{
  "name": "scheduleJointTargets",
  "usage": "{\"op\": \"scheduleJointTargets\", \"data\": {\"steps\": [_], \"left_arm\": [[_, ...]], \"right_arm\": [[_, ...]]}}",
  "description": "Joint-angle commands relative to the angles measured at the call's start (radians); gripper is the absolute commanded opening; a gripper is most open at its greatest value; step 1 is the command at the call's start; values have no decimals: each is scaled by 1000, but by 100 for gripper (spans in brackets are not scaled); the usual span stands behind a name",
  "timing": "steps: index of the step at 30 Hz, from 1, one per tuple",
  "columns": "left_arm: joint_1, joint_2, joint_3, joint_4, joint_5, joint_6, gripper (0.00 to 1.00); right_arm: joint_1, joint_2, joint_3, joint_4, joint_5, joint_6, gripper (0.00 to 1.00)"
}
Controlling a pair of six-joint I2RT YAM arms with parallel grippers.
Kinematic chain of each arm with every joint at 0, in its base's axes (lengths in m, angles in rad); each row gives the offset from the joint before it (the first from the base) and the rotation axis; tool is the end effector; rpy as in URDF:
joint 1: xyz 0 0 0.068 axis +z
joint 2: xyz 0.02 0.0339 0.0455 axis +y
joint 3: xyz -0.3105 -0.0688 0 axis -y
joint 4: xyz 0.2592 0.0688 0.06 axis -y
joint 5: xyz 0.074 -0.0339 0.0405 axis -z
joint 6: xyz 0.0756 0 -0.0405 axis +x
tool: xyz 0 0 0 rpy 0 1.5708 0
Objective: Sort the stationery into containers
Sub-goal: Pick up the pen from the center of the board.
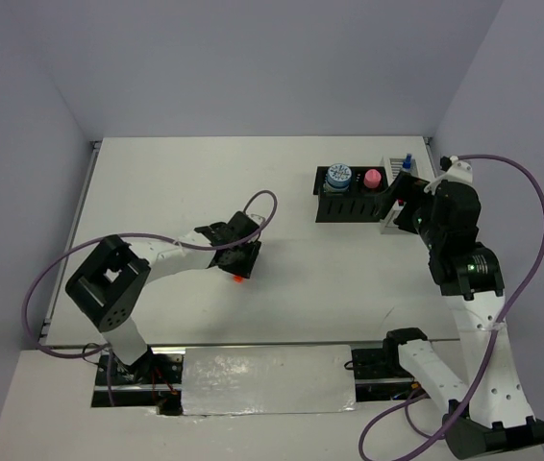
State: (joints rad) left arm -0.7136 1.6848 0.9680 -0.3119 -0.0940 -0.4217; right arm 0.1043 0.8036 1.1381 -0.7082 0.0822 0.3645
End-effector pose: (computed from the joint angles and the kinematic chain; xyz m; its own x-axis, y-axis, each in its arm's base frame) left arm 0.2822 -0.2350 0.1691 -0.8426 0.1905 -0.5036 0.2961 0.9452 -0.1378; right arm 0.1684 0.0114 0.4243 -0.3491 0.3207 -0.8805 0.1035 0.9471 0.3039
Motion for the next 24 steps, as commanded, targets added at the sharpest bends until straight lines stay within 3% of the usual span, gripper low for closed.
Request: {"op": "scheduleJointTargets", "data": {"steps": [1, 2, 5, 9, 15, 24], "left_arm": [[3, 27, -15, 25, 16, -5, 43], [3, 21, -26, 34, 17, -15, 23], [-12, 3, -37, 30, -6, -35, 0], [-55, -65, -52, 16, -70, -46, 0], [-73, -244, -94, 62, -14, -69, 0], [-135, -465, -88, 185, 174, -77, 0]], "right_arm": [[6, -26, -3, -13, -44, -7, 100], [5, -30, -20, 1, -62, -1, 100], [5, -30, -47, 39, -169, 30, 100], [5, -30, -113, 108, -263, 82, 100], [11, -7, -280, 297, -469, 252, 100], [302, 74, -403, 547, -404, 445, 100]]}}
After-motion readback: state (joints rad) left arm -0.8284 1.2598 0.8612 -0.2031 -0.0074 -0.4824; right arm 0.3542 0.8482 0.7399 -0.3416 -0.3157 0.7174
